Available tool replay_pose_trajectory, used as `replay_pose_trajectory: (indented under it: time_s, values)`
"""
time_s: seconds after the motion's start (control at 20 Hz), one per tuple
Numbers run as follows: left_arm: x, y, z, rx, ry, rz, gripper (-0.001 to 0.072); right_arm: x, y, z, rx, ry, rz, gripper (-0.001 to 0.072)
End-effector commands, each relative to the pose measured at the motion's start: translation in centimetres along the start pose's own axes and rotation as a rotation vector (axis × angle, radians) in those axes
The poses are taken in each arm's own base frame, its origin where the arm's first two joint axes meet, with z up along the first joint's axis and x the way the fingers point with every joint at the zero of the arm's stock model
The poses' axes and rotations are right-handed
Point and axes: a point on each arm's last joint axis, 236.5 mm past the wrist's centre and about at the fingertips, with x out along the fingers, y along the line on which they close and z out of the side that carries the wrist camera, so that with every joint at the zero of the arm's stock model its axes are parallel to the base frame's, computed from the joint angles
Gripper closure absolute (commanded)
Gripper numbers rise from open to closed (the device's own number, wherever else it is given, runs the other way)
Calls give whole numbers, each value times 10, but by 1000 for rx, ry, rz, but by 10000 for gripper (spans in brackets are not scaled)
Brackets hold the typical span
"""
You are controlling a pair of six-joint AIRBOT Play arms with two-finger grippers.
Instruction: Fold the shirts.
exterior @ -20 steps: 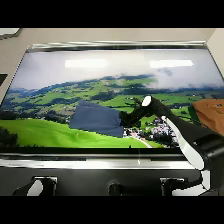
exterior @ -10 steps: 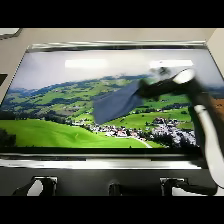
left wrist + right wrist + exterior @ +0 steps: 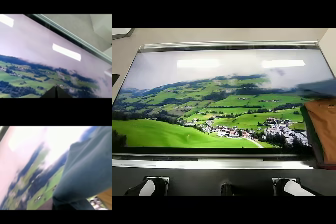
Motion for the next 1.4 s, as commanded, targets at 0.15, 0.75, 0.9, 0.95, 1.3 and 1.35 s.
replay_pose_trajectory:
  time_s: [0.15, 0.75, 0.9, 0.95, 1.3, 1.35]
  values:
    - [0, 0, -1, 1, 4, -1, 680, -88, -99, 4, 237, -20, -182, 670]
    - [0, 0, -1, 26, 4, -1, 680, -88, -171, -57, 384, 170, -433, 670]
    - [0, -1, -1, 22, 3, -5, 680, -96, -242, -118, 420, 334, -710, 670]
    - [0, -2, -1, 22, 4, -7, 680, -97, -259, -133, 413, 384, -768, 670]
    - [9, -25, -14, 49, 42, -60, 681, -75, -296, -148, 382, 408, -825, 668]
    - [11, -26, -15, 49, 48, -65, 681, -74, -297, -144, 378, 389, -826, 665]
